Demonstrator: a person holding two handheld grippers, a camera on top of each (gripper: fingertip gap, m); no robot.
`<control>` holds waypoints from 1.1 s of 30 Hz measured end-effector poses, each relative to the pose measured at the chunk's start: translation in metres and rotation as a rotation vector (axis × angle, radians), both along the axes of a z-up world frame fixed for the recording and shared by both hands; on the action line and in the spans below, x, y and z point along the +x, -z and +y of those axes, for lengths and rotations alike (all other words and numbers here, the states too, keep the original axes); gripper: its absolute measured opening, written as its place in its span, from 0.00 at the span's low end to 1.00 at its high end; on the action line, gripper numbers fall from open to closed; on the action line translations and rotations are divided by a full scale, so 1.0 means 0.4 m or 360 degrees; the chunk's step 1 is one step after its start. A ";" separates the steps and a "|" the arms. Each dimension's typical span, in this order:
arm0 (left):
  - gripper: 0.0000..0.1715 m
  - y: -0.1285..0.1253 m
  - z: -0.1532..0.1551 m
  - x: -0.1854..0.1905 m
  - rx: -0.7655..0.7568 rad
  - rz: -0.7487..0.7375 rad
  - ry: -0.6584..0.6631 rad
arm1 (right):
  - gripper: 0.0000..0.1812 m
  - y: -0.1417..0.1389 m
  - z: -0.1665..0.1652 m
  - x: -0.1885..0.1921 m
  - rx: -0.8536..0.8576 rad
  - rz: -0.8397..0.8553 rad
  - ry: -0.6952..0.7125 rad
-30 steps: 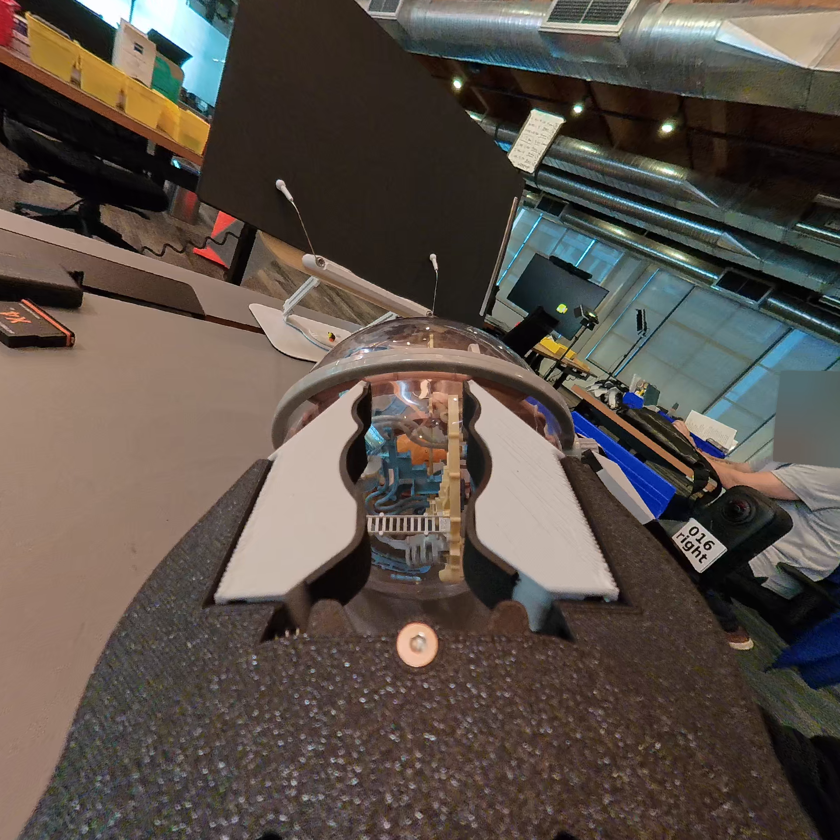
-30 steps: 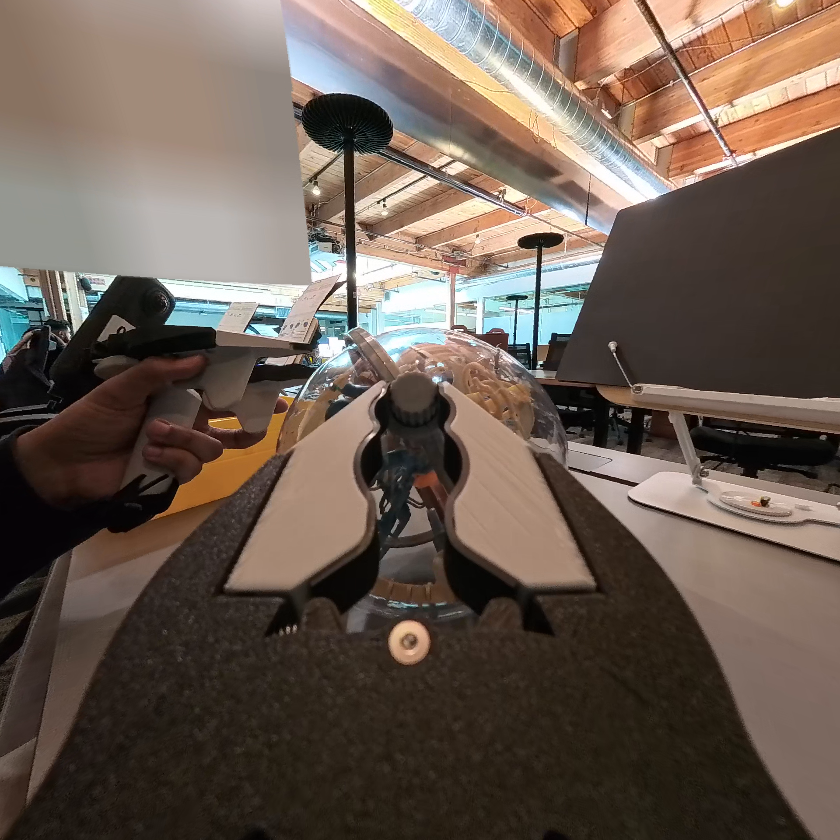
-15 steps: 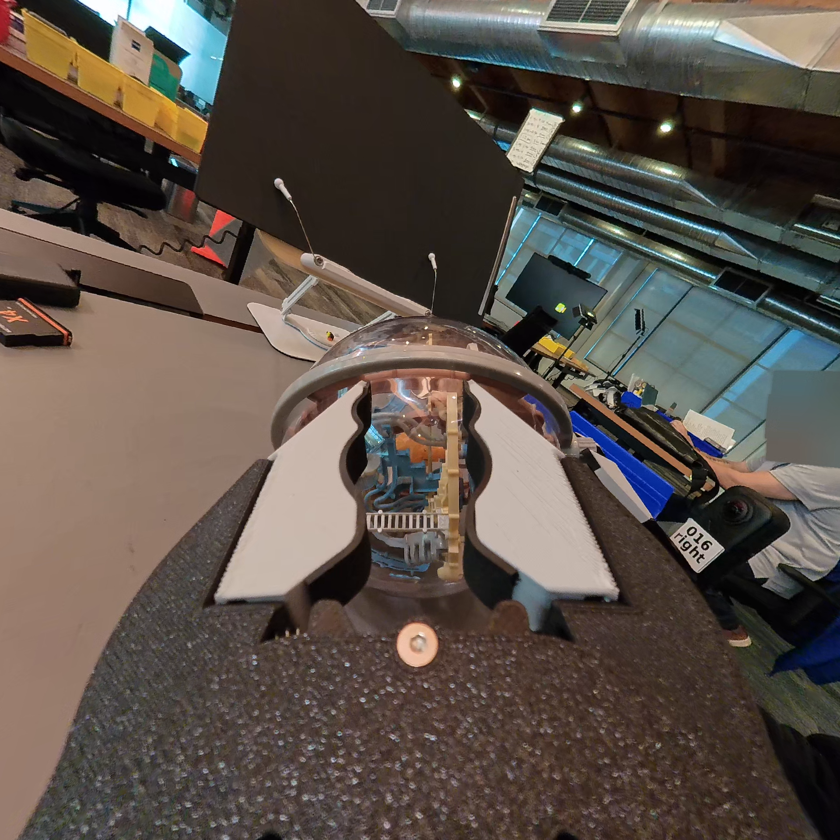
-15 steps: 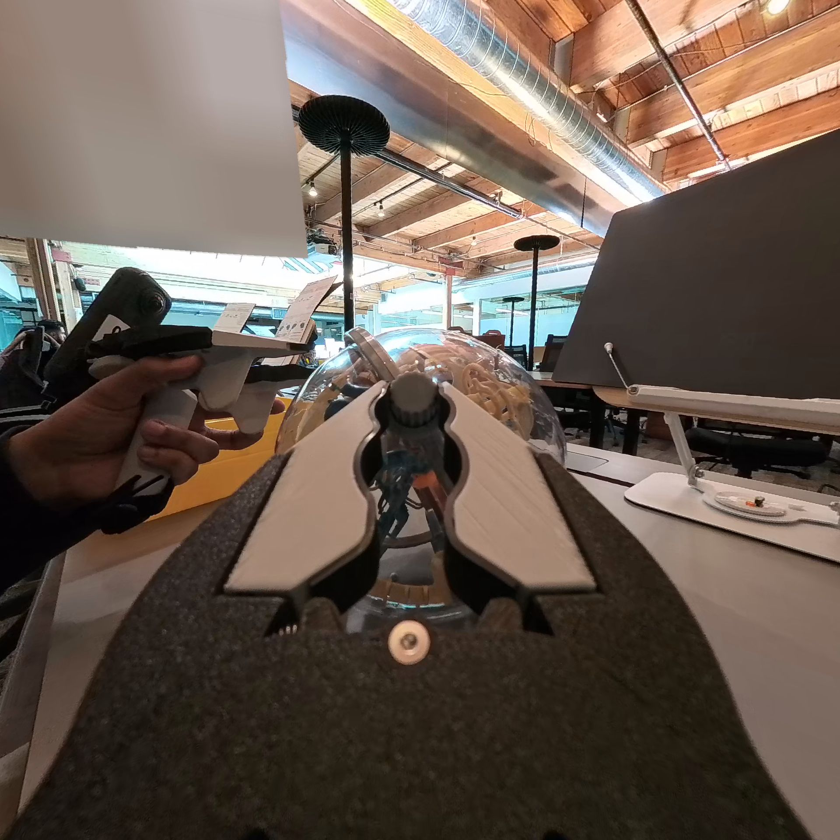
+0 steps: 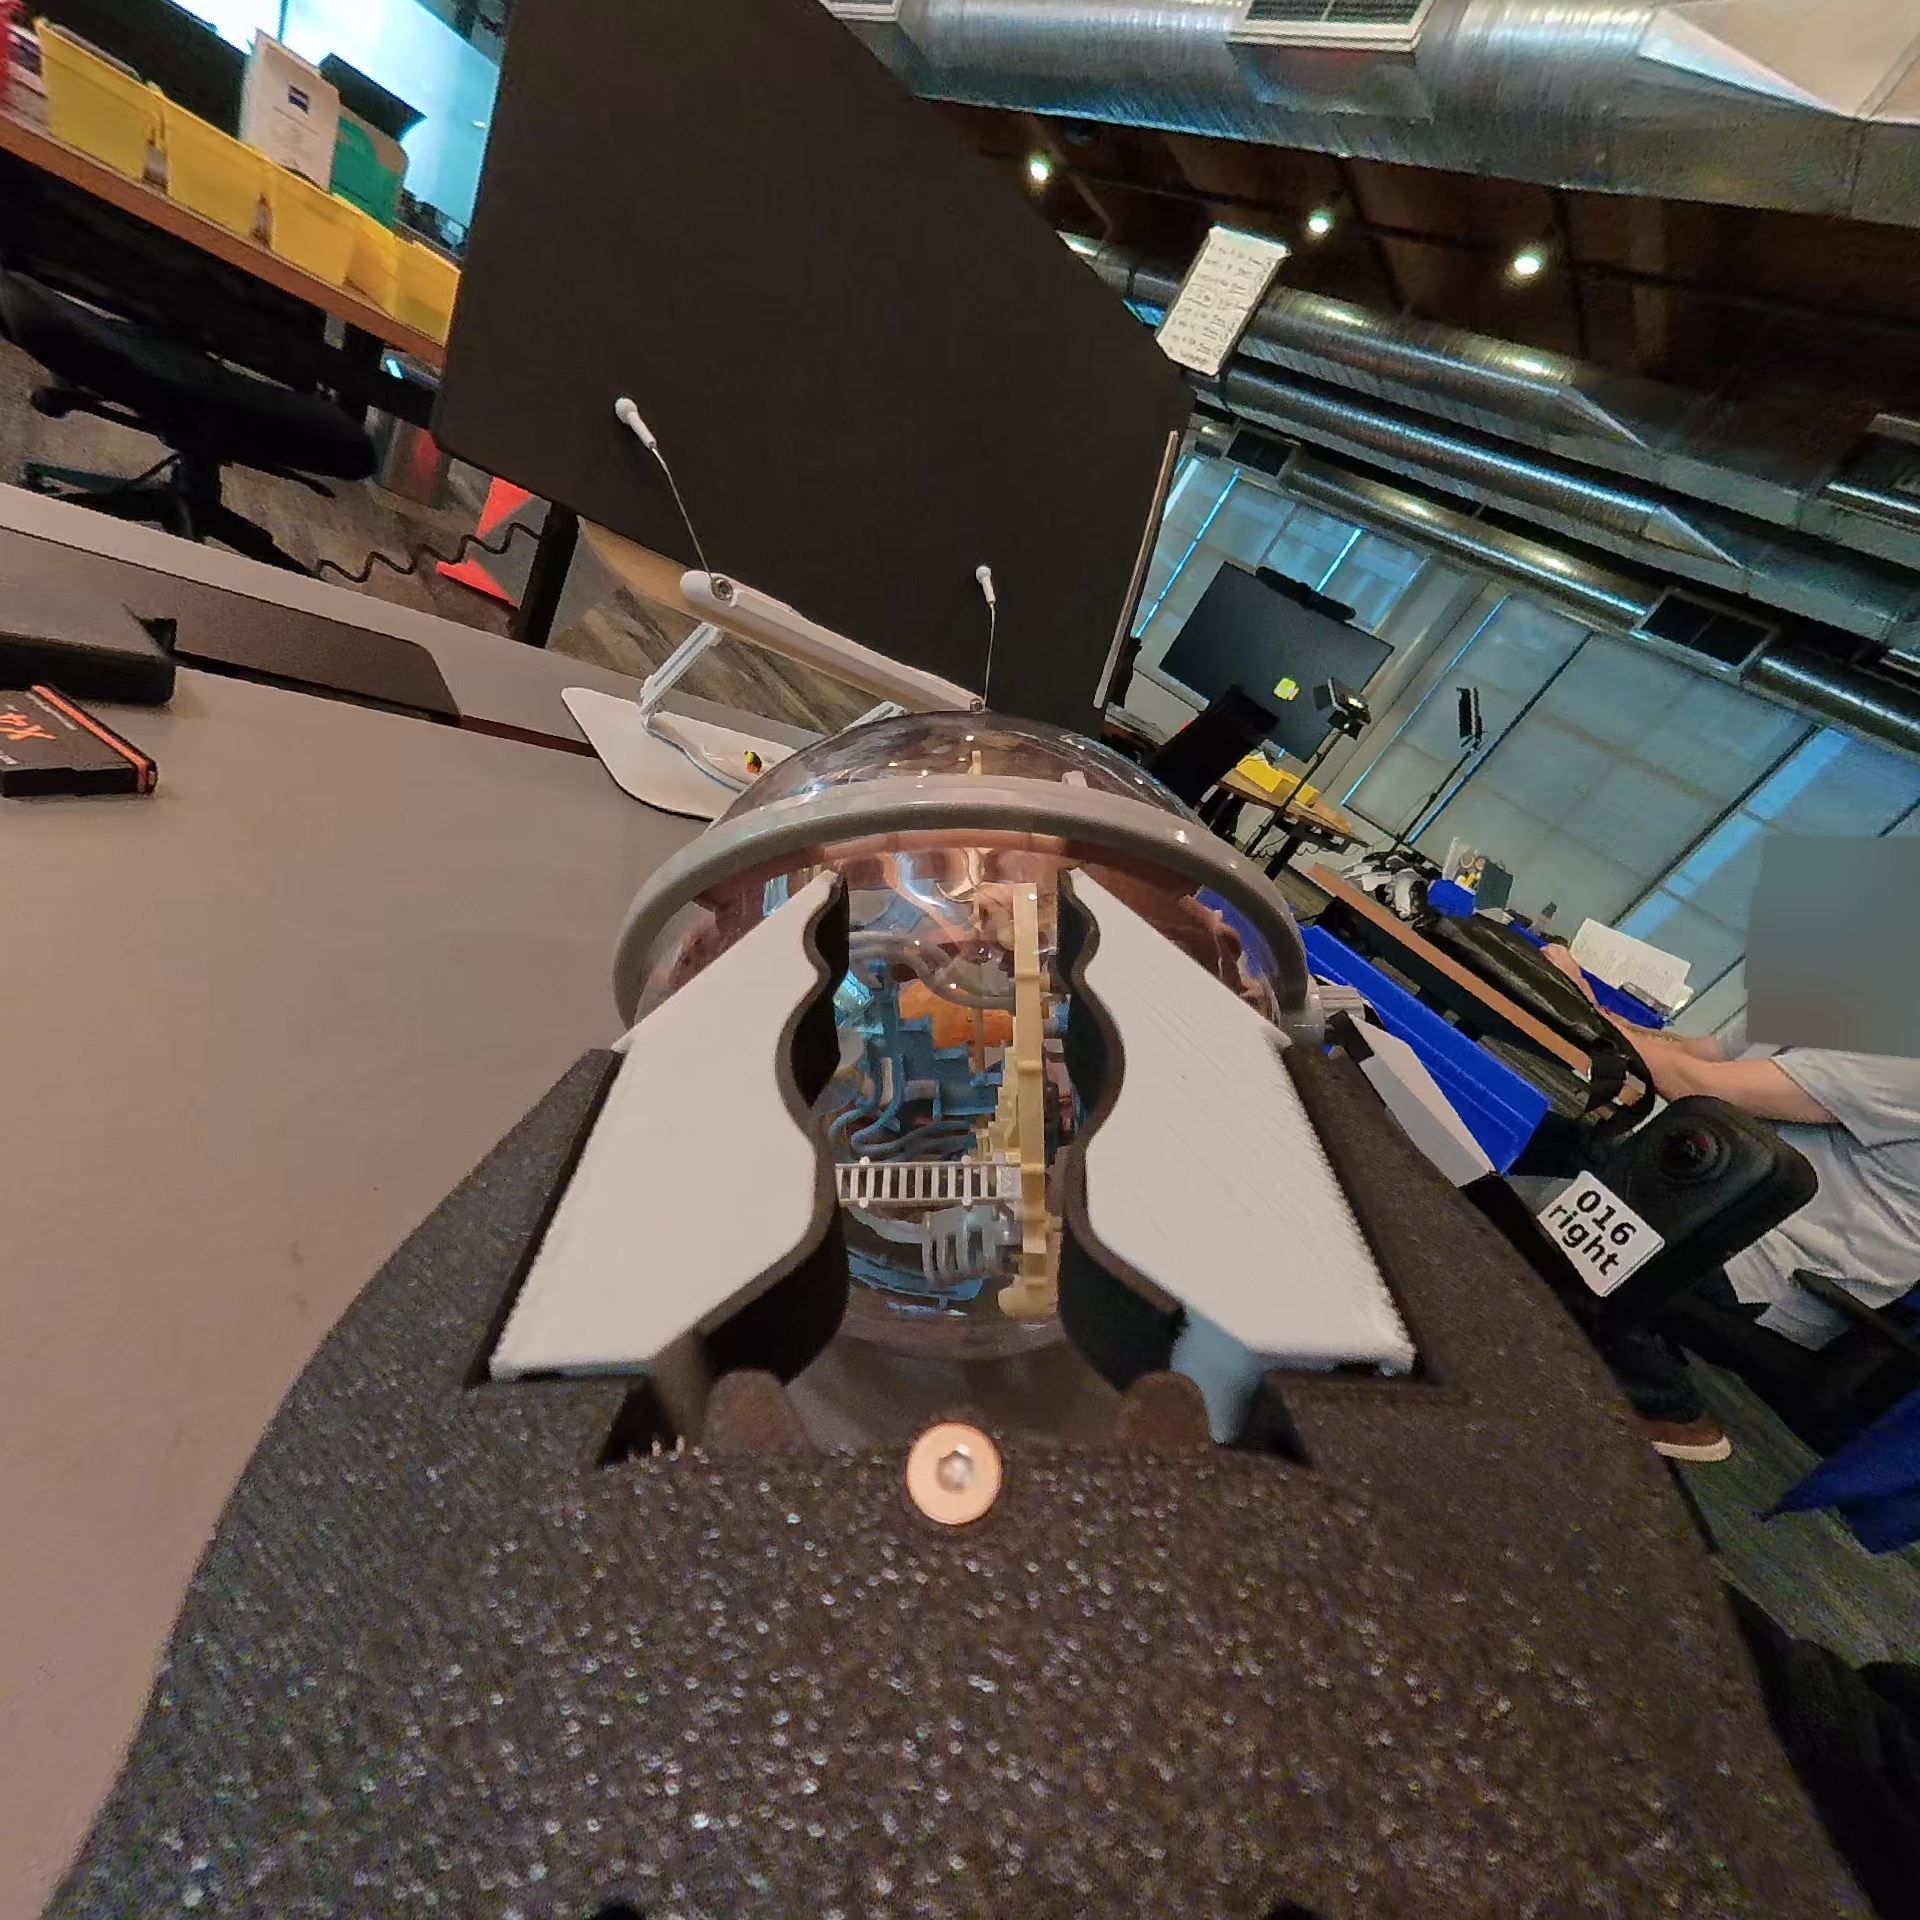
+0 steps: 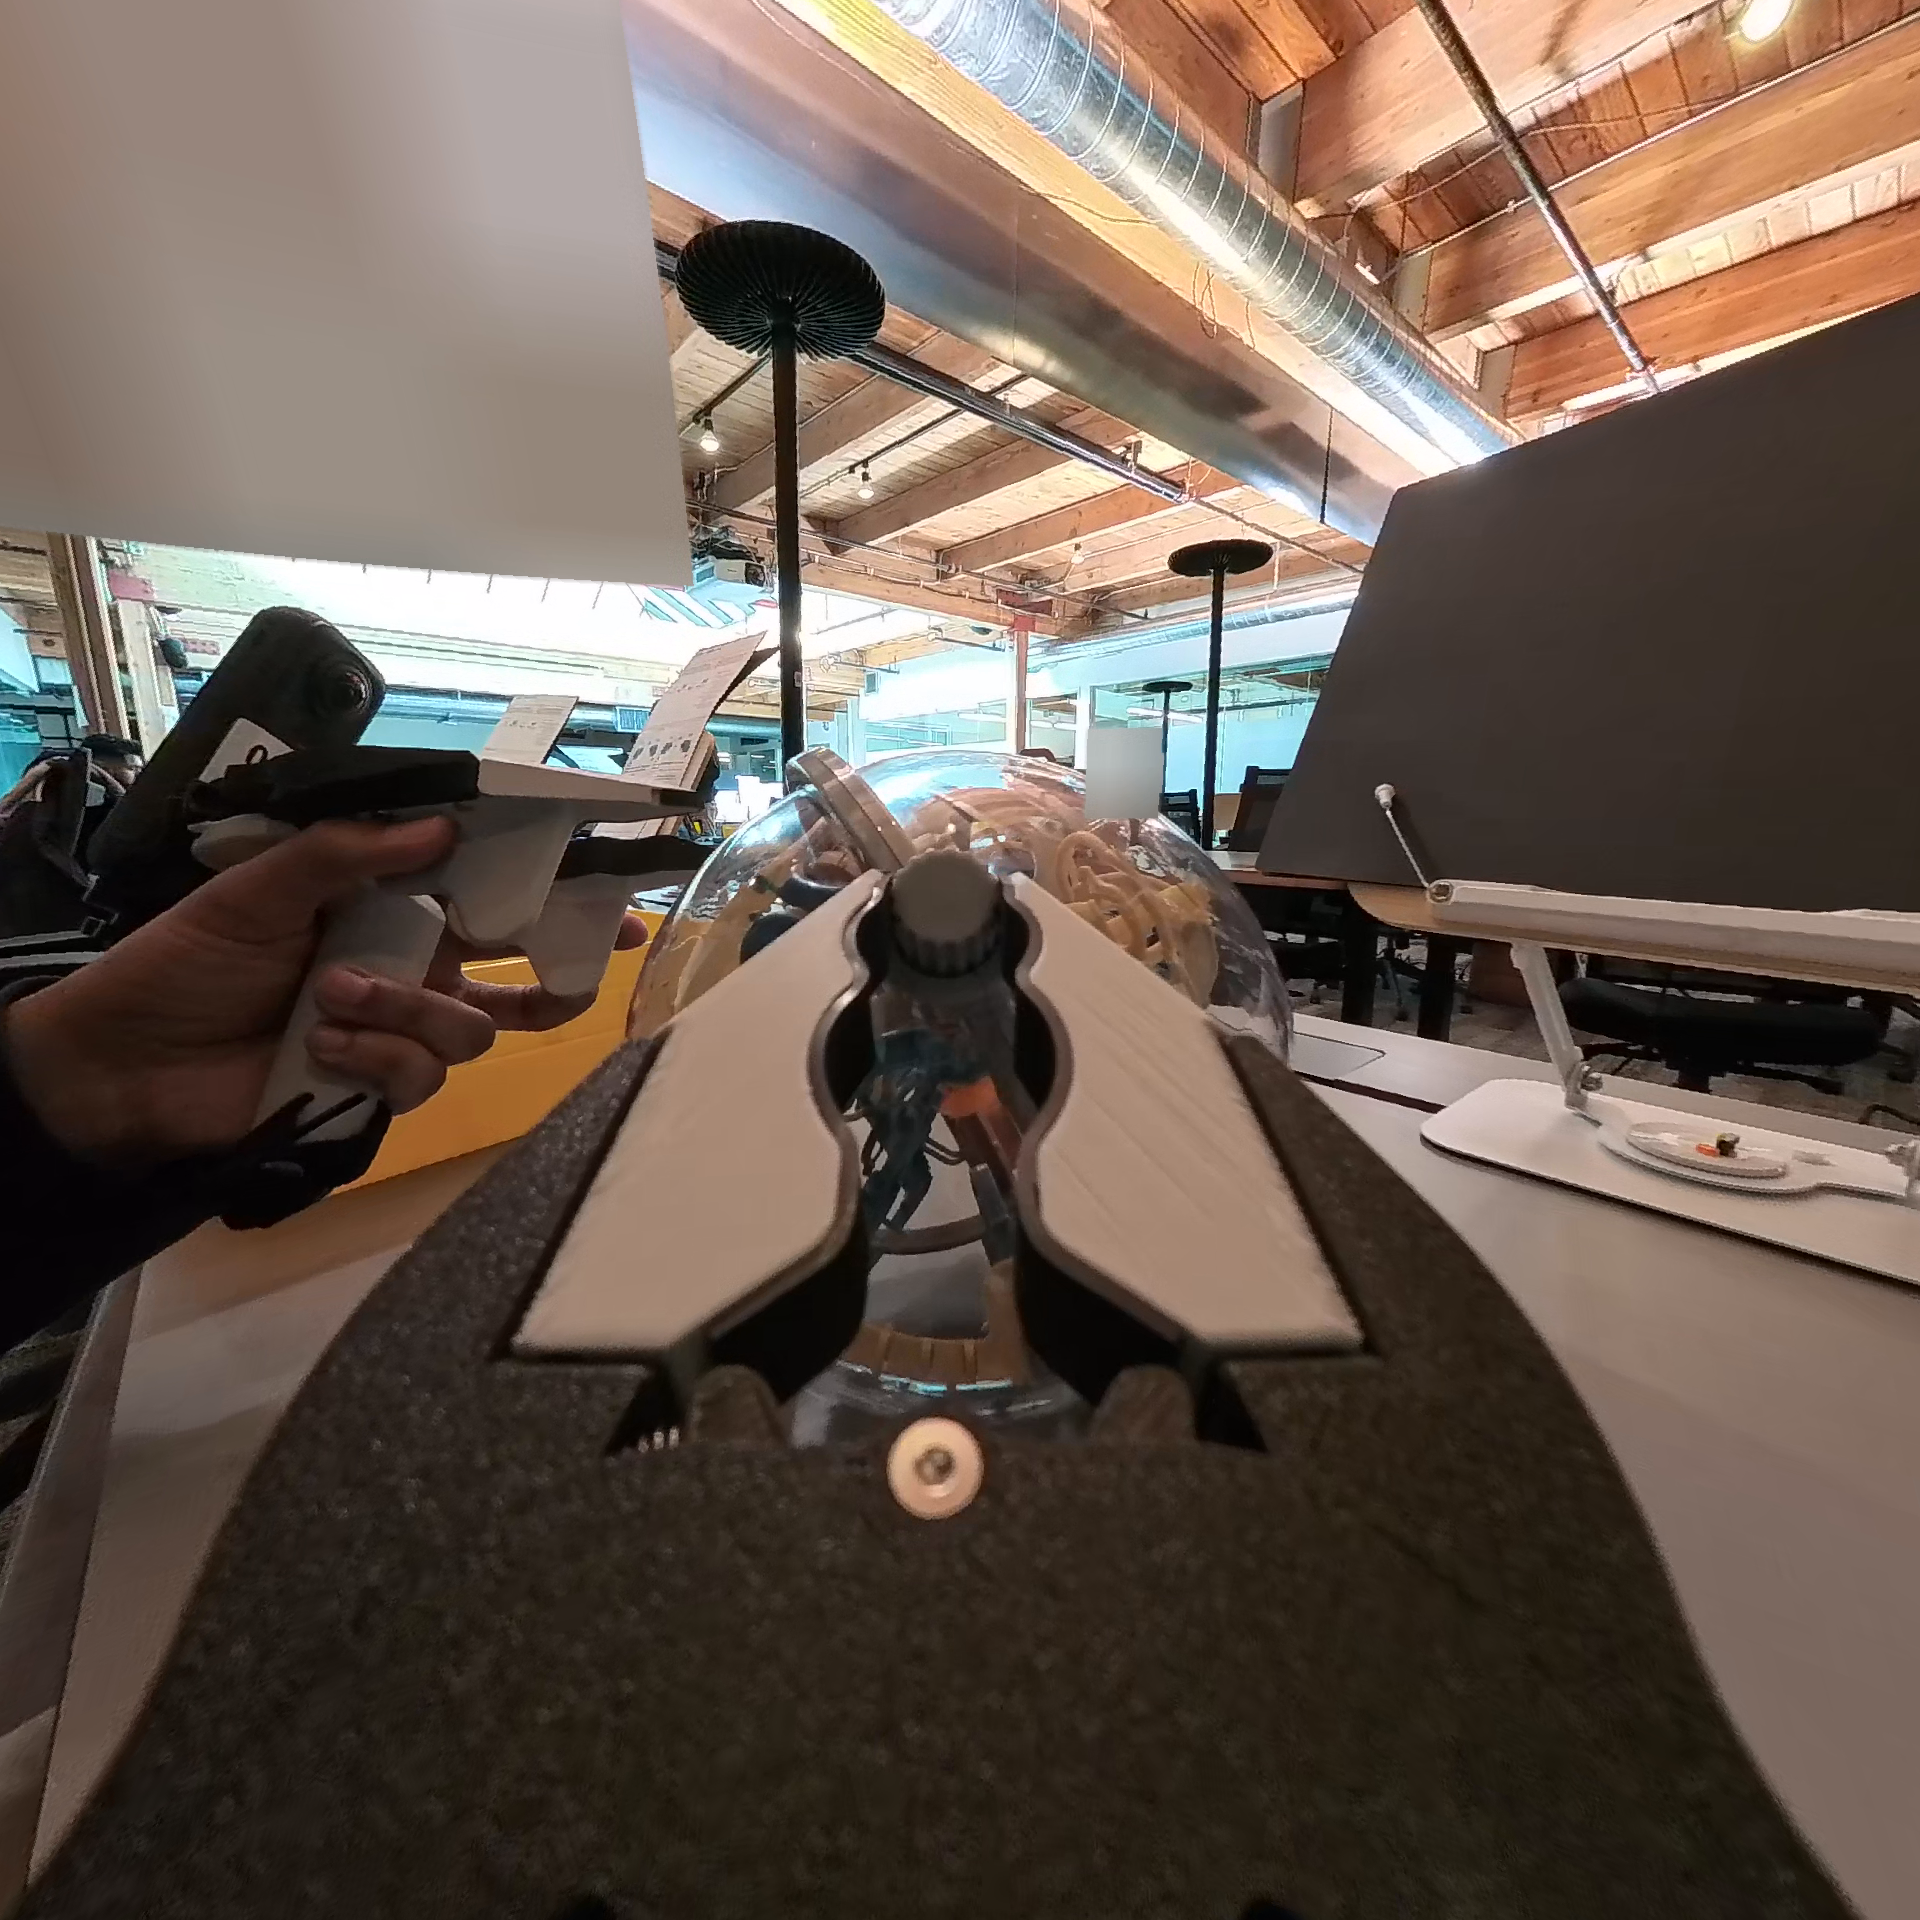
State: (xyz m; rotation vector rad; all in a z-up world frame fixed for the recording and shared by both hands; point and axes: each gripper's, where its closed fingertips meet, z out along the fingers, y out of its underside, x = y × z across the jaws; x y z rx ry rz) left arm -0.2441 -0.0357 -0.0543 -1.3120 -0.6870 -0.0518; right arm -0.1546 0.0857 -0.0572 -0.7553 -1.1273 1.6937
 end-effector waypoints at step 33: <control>0.21 -0.007 0.005 0.020 -0.0052 0.0038 0.0044 | 0.10 0.022 -0.098 0.022 0.0295 0.0065 -0.0127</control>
